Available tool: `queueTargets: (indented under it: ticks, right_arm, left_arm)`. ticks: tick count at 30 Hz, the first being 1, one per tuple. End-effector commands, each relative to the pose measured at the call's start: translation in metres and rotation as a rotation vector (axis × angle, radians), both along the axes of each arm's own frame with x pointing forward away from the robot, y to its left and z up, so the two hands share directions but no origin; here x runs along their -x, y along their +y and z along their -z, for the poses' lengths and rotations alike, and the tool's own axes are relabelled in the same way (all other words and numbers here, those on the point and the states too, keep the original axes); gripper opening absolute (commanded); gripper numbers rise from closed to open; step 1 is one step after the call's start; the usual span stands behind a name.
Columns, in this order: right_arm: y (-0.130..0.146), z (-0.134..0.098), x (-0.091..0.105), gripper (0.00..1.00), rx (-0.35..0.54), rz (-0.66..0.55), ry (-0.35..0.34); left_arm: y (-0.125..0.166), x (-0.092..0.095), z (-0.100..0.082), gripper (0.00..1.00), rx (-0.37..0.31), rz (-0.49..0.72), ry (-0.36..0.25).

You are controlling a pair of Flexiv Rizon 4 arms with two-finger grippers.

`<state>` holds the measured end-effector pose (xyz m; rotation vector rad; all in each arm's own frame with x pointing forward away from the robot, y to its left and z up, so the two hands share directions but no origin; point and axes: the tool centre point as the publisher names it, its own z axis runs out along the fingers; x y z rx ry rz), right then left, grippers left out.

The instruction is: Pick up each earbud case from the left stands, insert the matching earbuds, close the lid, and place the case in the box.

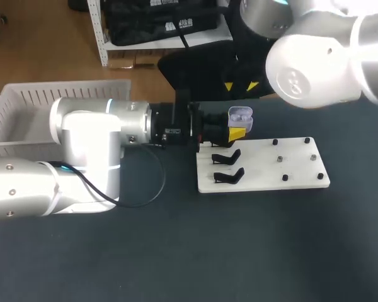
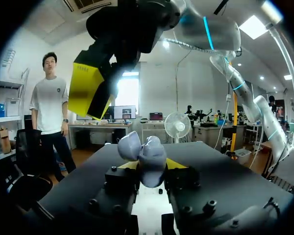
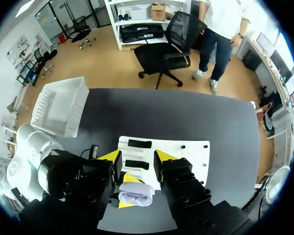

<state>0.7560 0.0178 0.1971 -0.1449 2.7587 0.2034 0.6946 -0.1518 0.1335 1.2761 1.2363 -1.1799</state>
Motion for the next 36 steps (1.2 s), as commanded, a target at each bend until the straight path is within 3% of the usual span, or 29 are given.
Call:
queueTargets:
  ticks: [1, 15, 31, 36]
  right_arm:
    - [0.001, 0.016, -0.009, 0.40, 0.022, 0.017, 0.025]
    - [-0.014, 0.025, 0.025, 0.38, 0.050, 0.050, 0.061]
    - [-0.011, 0.022, 0.055, 0.40, 0.044, 0.054, 0.071]
    - [-0.024, 0.009, 0.056, 0.49, -0.023, 0.130, 0.005]
  left_arm:
    - [0.000, 0.001, 0.001, 0.00, 0.004, -0.006, -0.003]
    - [0.000, 0.001, 0.001, 0.00, 0.004, -0.006, -0.003]
    - [0.000, 0.001, 0.001, 0.00, 0.004, -0.006, -0.003]
    - [0.000, 0.001, 0.001, 0.00, 0.004, -0.006, -0.003]
